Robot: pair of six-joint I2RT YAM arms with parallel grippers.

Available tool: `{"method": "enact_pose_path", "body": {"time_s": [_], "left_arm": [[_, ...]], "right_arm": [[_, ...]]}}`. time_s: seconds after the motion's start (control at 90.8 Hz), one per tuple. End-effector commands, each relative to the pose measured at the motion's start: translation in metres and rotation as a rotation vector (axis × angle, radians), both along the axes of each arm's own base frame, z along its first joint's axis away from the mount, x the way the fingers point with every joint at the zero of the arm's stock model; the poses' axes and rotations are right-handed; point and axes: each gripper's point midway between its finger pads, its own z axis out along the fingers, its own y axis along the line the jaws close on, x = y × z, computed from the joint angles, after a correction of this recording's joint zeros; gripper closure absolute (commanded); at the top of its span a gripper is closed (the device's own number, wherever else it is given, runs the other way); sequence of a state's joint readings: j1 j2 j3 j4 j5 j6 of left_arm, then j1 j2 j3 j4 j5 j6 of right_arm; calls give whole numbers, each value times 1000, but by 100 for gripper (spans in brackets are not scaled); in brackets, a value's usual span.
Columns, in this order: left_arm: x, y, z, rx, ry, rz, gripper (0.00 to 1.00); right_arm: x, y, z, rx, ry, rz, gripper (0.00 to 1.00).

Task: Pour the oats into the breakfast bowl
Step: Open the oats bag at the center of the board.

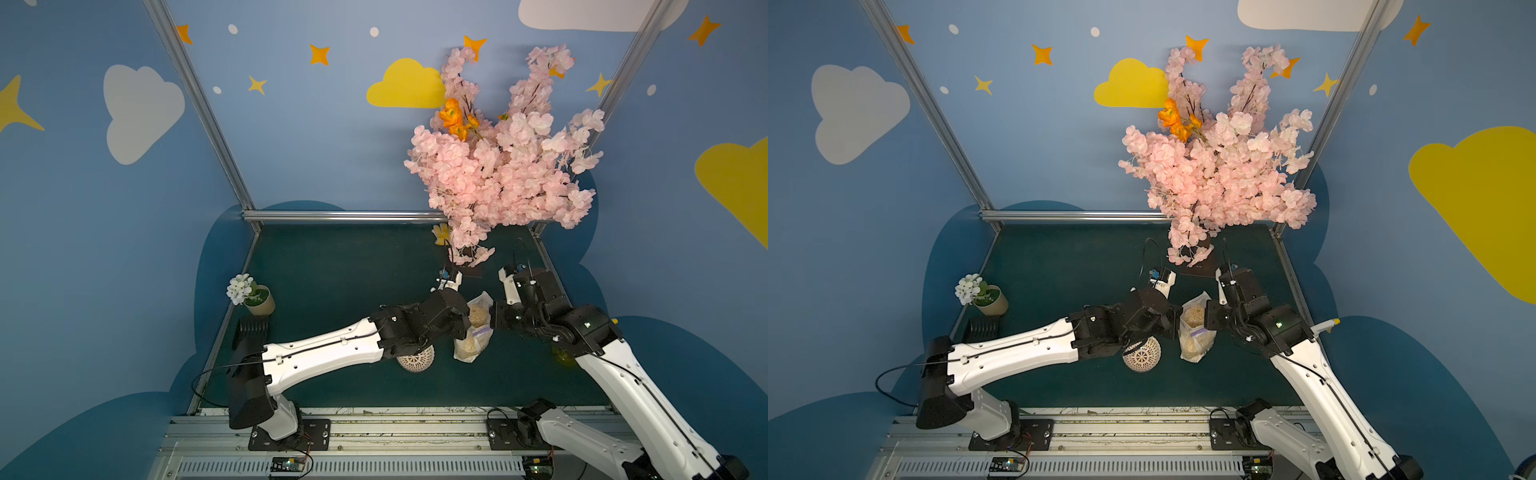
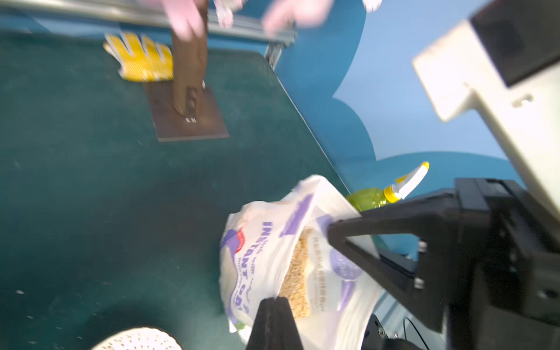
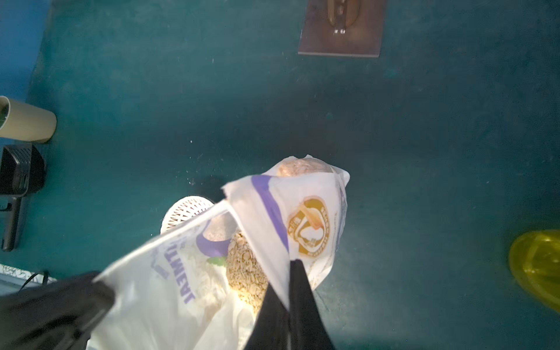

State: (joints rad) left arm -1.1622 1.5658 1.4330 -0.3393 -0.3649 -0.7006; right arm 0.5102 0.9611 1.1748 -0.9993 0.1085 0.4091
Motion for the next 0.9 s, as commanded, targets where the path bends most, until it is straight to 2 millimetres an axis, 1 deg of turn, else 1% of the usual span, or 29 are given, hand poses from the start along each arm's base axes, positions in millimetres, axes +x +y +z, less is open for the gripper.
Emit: {"method": "enact_pose_path", "body": {"time_s": [0.0,0.055,0.154,0.231,0.286,0.396,0.496,0.628,0.738,0.837,0.859,0.892], "left_arm": [[22,27,40,-37,-86,82,97],[22,21,38,-60,-65,59,97],[17,1,30,-90,-23,-9,97],[15,-14,22,-84,15,-49,97],[15,-18,18,-77,29,-49,97],[16,-16,16,-85,31,-33,97],[16,-9,11,-86,36,-8,97],[17,3,8,-107,39,53,97],[18,5,6,-119,35,68,97],[19,5,5,-118,33,69,97],[19,5,5,-118,34,69,96],[20,6,3,-118,37,75,90]], "right_arm": [[13,-21,15,-83,-86,-58,100],[16,-18,14,-77,-89,-48,100],[22,-7,17,-33,-113,-9,100],[28,-4,15,-26,-124,2,100],[35,-5,14,-29,-130,1,100],[46,-4,14,-50,-162,25,100],[57,-3,11,-65,-185,26,100],[71,14,9,-6,-199,59,100],[79,31,11,46,-201,112,100],[81,39,7,61,-186,144,100],[80,40,8,66,-185,153,100],[79,43,7,74,-182,166,100]]}}
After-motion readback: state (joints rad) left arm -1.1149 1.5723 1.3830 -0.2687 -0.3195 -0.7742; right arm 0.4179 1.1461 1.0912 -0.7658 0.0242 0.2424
